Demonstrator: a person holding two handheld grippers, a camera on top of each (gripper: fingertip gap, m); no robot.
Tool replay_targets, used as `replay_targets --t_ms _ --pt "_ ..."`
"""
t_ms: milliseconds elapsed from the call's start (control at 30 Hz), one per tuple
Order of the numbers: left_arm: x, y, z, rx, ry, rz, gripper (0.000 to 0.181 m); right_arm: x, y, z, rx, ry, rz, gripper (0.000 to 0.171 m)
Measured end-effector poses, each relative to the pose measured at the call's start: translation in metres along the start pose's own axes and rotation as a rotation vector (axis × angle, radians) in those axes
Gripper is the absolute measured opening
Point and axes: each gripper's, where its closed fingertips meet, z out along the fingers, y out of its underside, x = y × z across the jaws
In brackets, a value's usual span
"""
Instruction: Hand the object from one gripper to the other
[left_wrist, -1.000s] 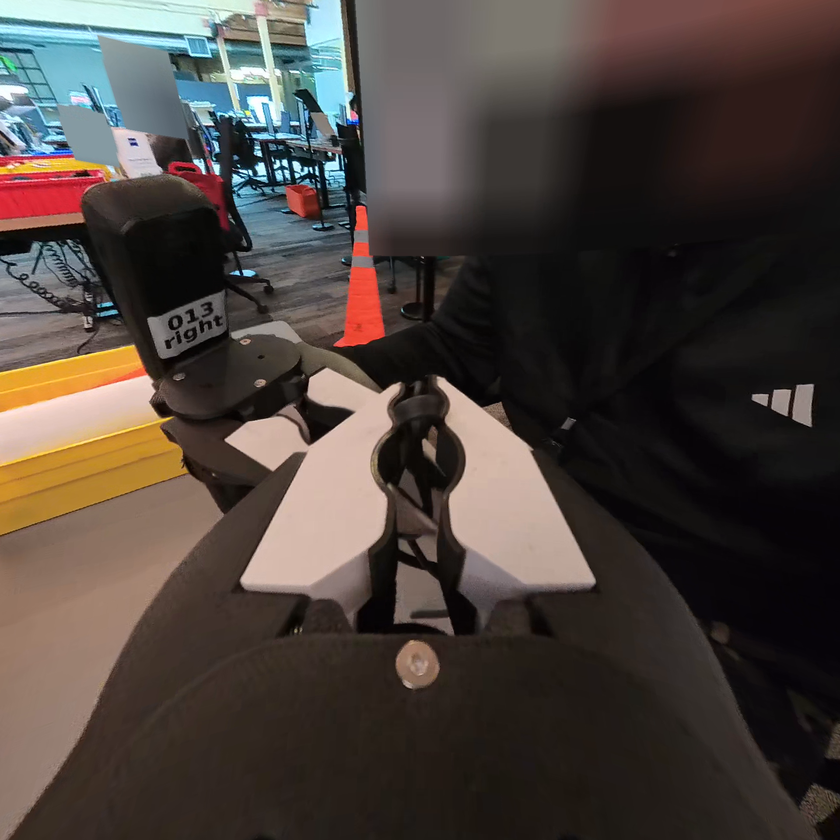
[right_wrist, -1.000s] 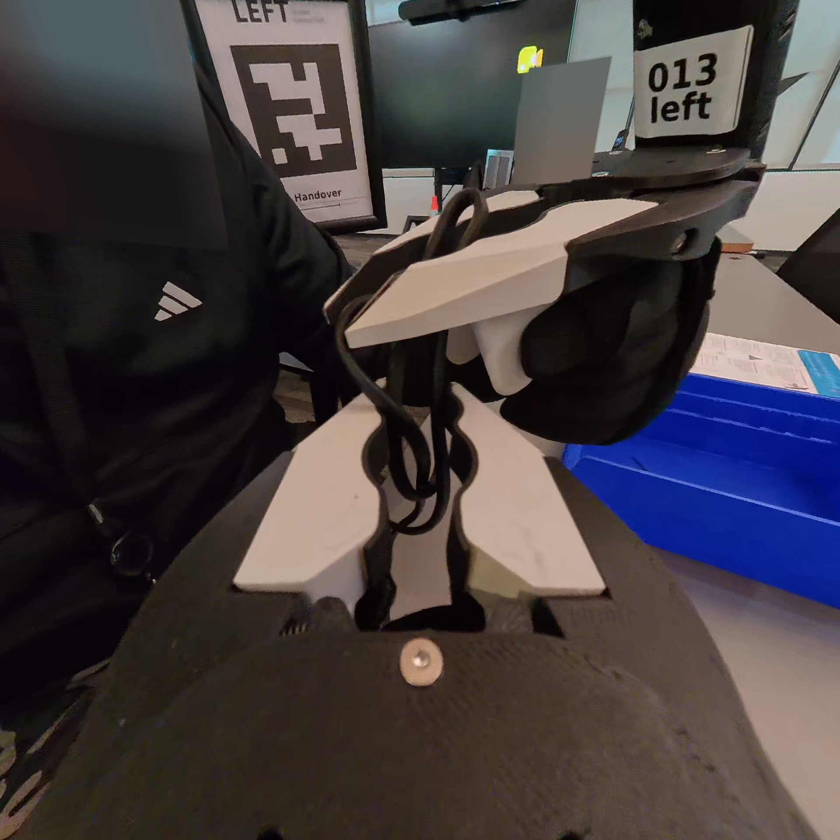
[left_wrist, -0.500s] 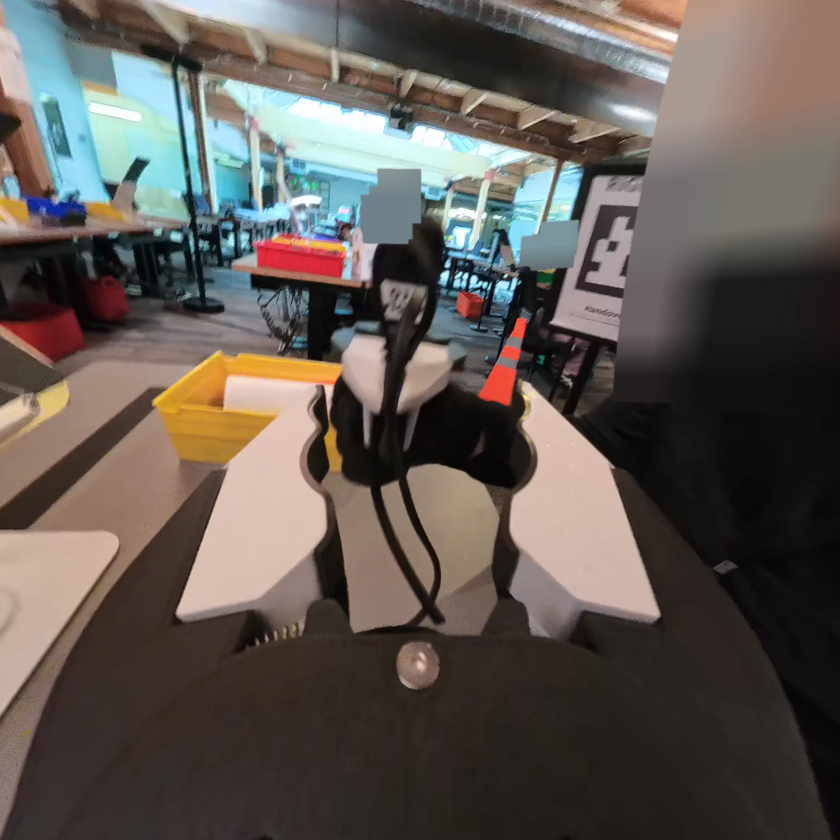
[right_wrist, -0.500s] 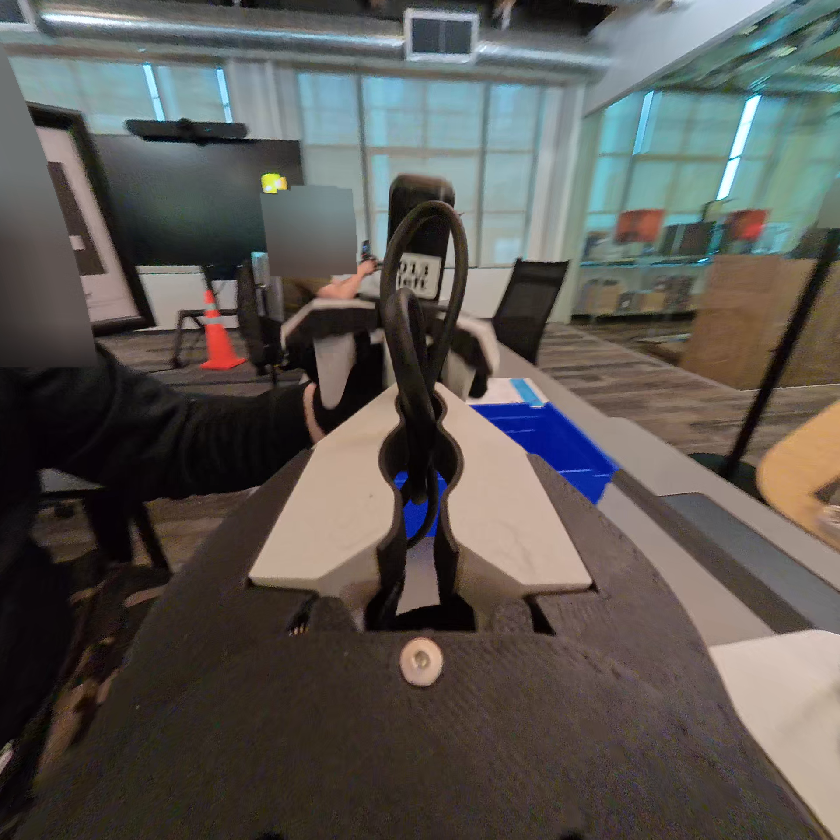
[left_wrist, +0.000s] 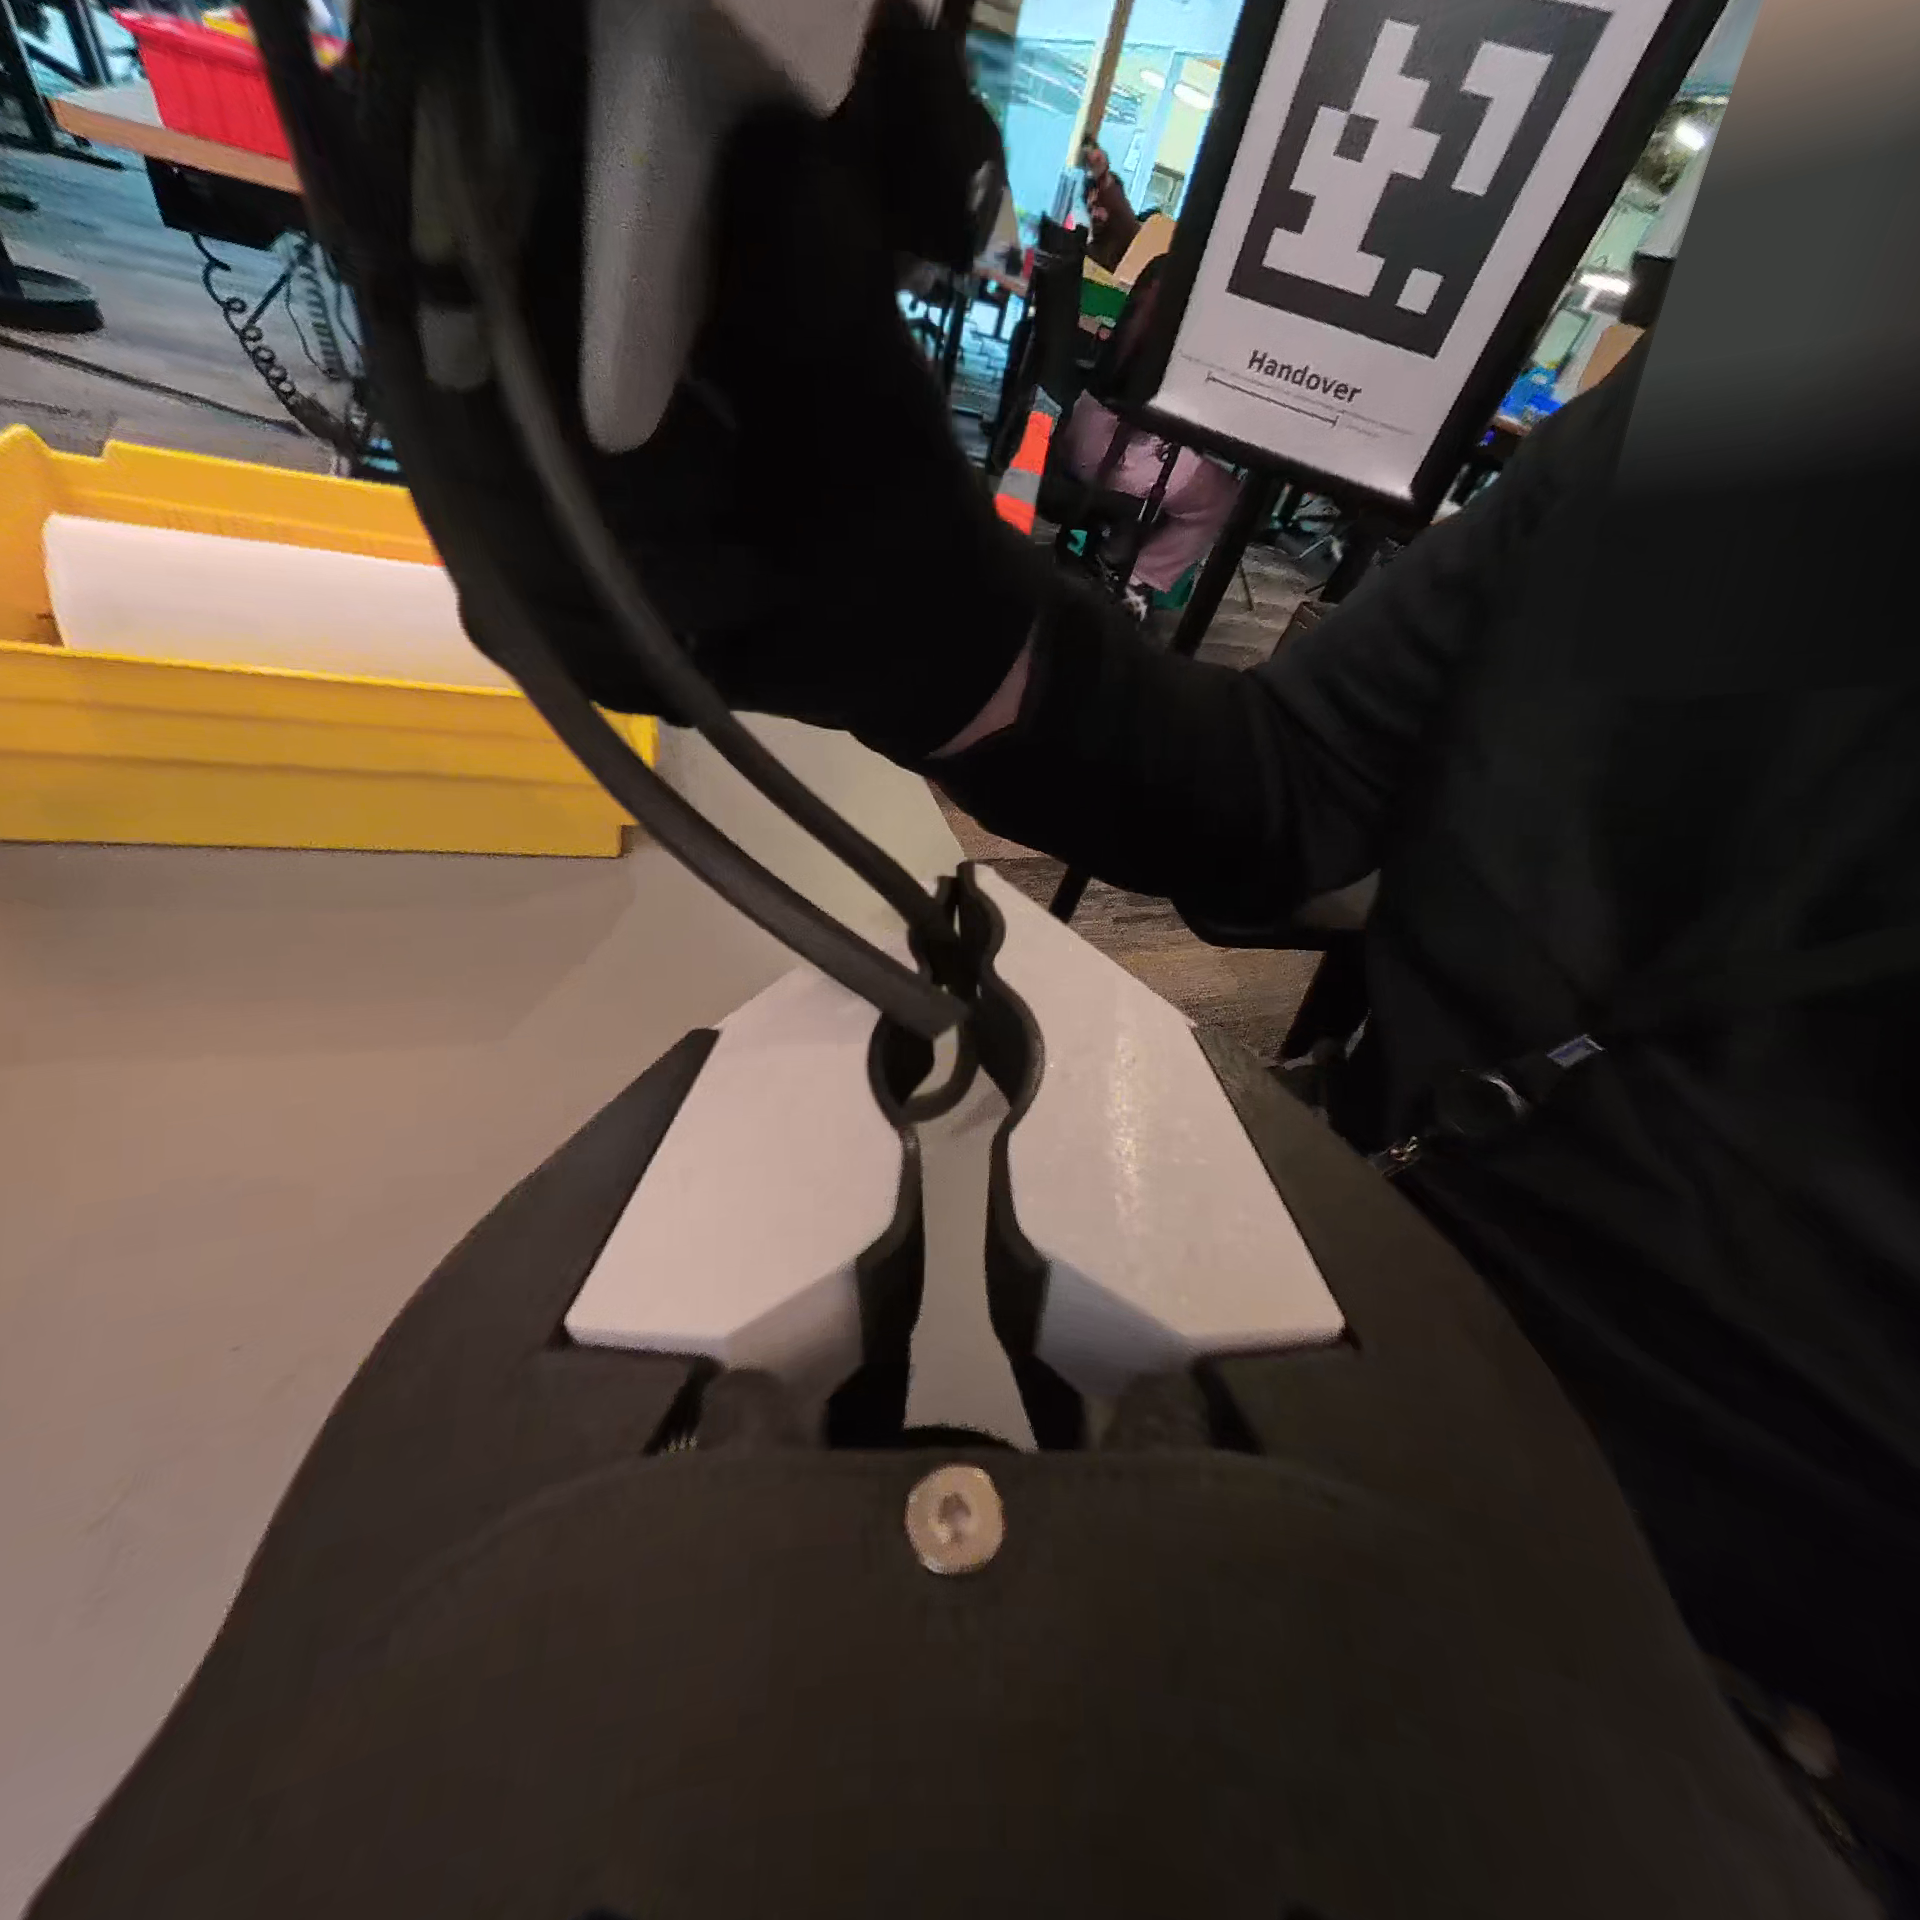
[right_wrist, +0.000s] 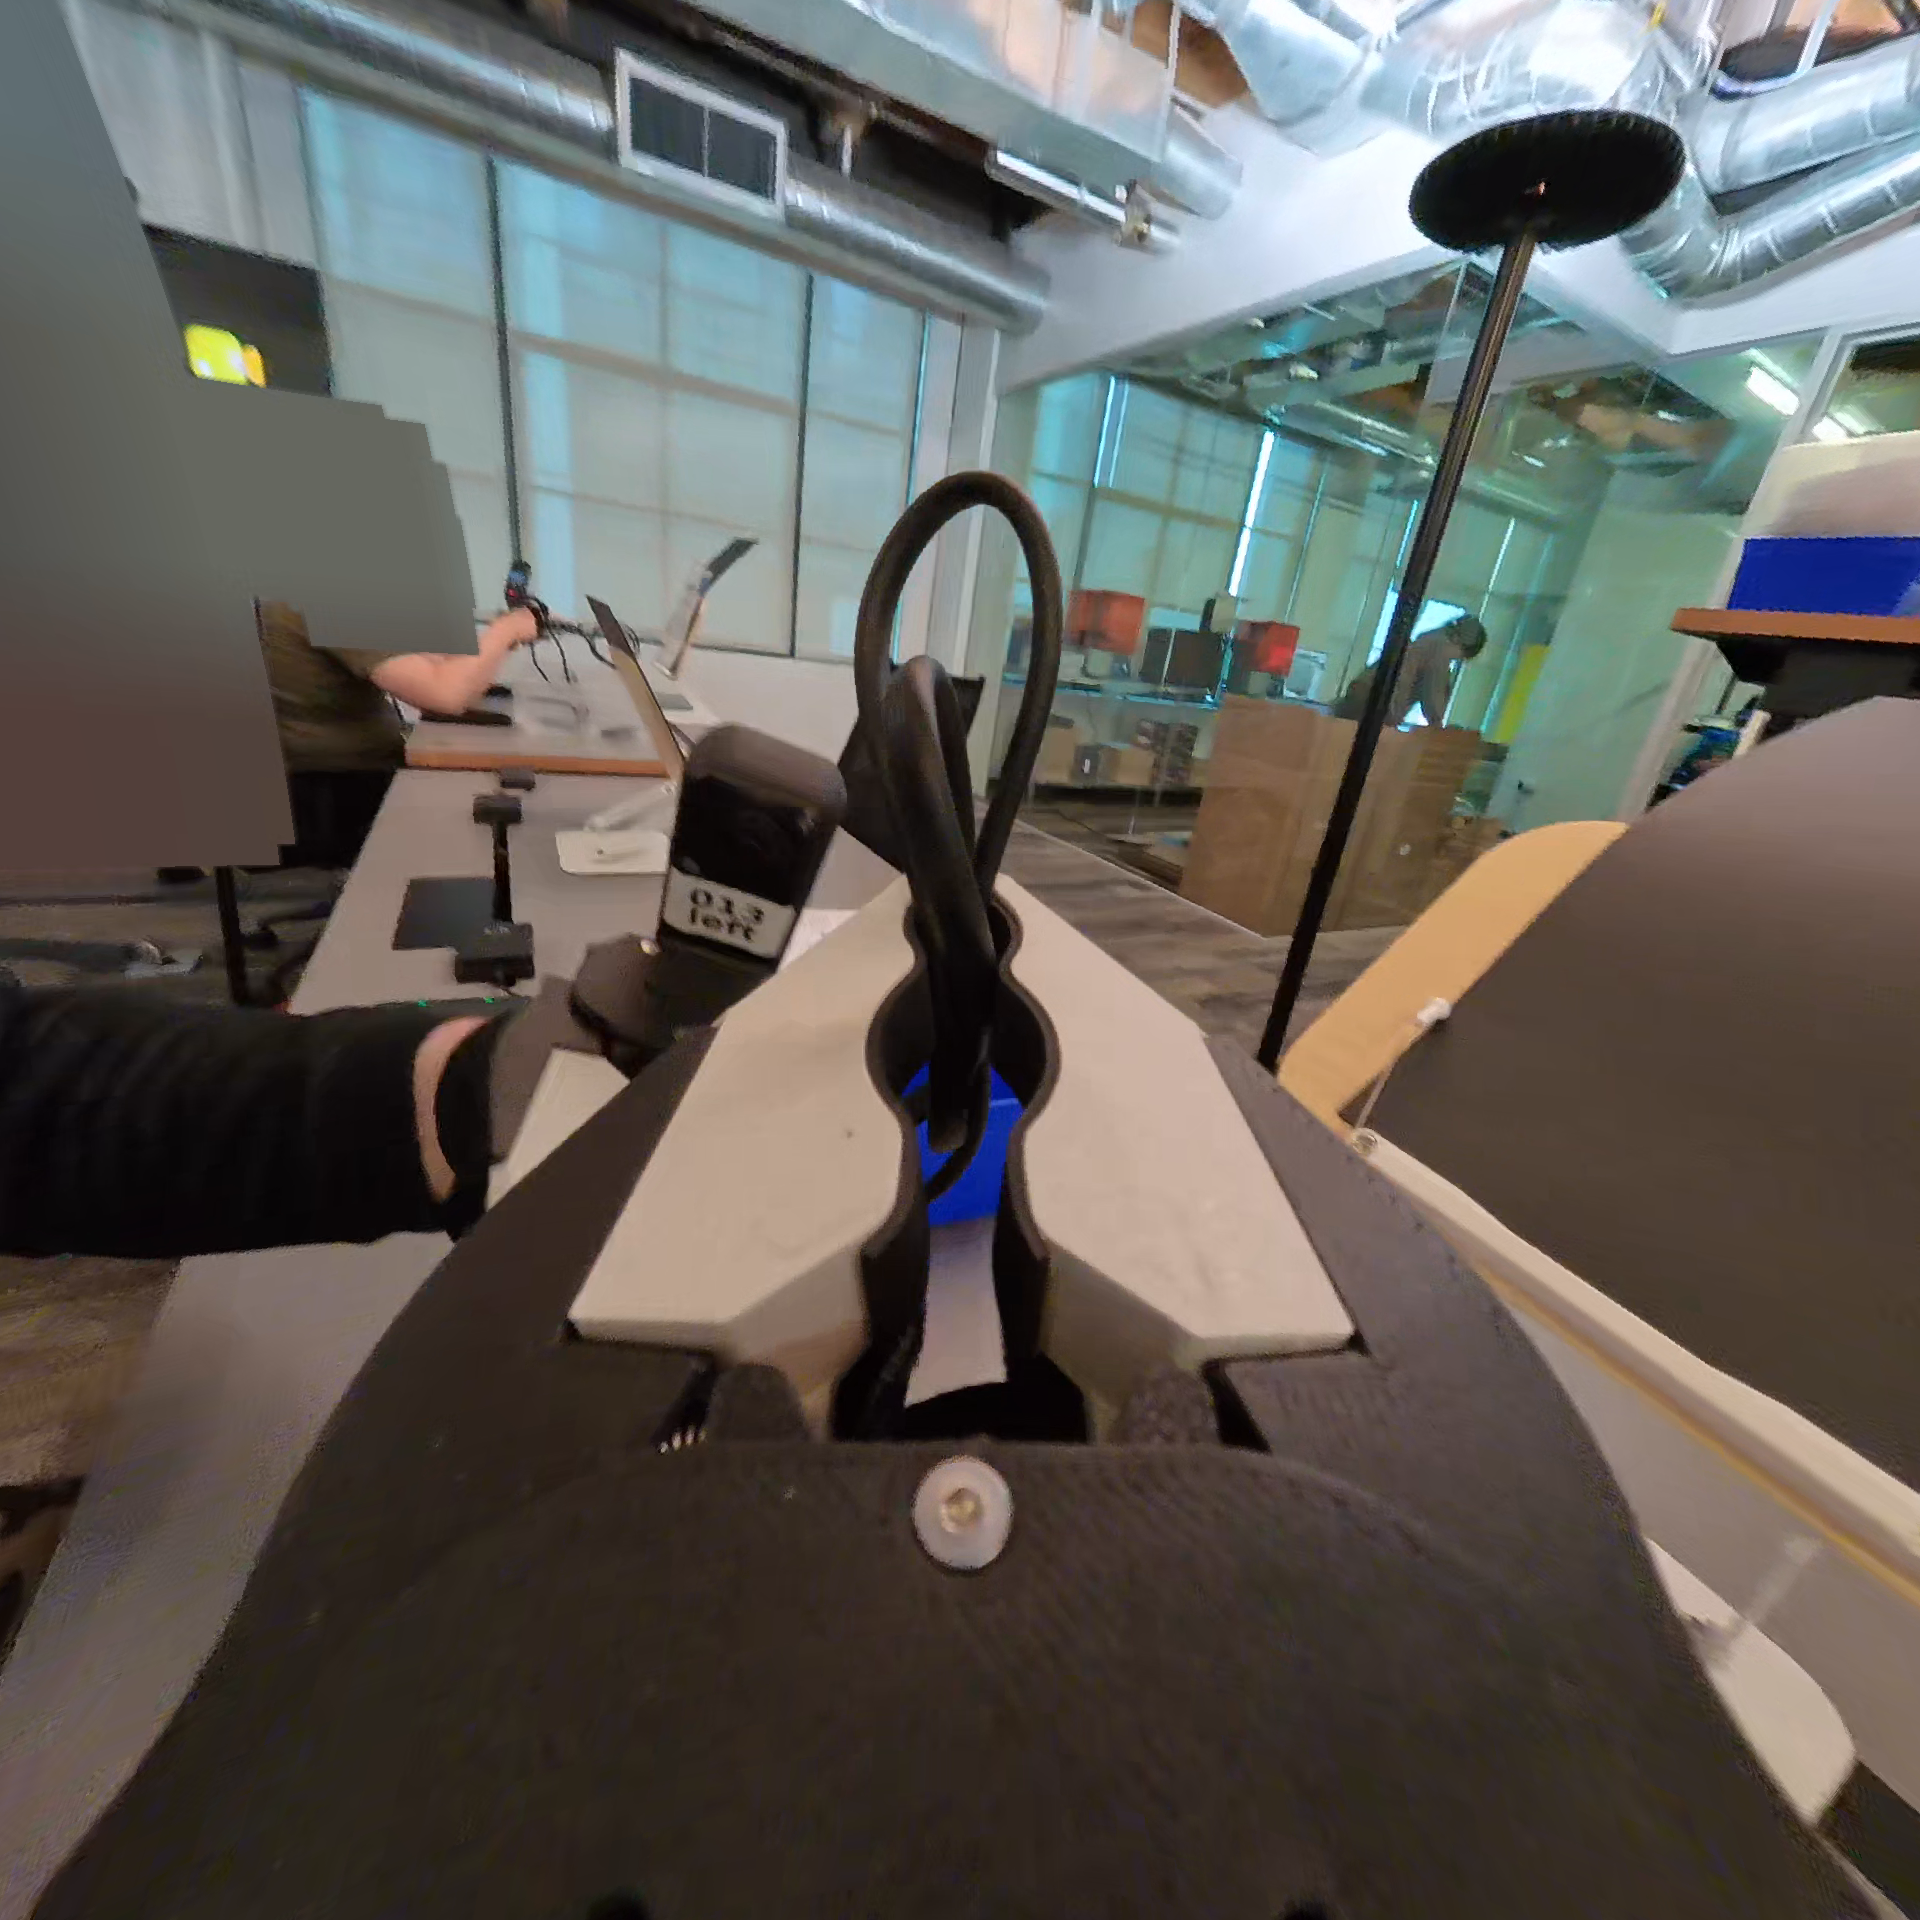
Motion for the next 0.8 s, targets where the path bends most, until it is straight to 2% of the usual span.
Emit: replay_targets --t_ms 167,333,467,600,700,800 --pt "0.004 -0.02 -0.021 0.024 -0.055 0.06 0.0 0.014 0.015 -0.005 -0.115 0.07 -0.1 0.001" --pt "0.006 -0.042 -0.042 0.083 -0.109 0.108 0.0 -0.007 0.041 0.002 -0.276 -0.023 -0.24 0.0" --pt "0.007 -0.044 -0.048 0.073 -0.128 0.112 0.0 -0.023 0.053 0.012 -0.307 -0.09 -0.241 0.001" --pt "0.005 -0.051 -0.057 0.07 -0.185 0.145 0.0 -0.024 0.061 0.014 -0.351 -0.086 -0.266 0.001" --pt "0.0 -0.05 -0.058 0.025 -0.257 0.169 0.001 -0.024 0.067 0.016 -0.39 -0.072 -0.302 0.001" --pt "-0.014 -0.065 -0.066 0.1 -0.38 0.182 0.006 -0.027 0.067 0.021 -0.385 -0.067 -0.313 0.001"
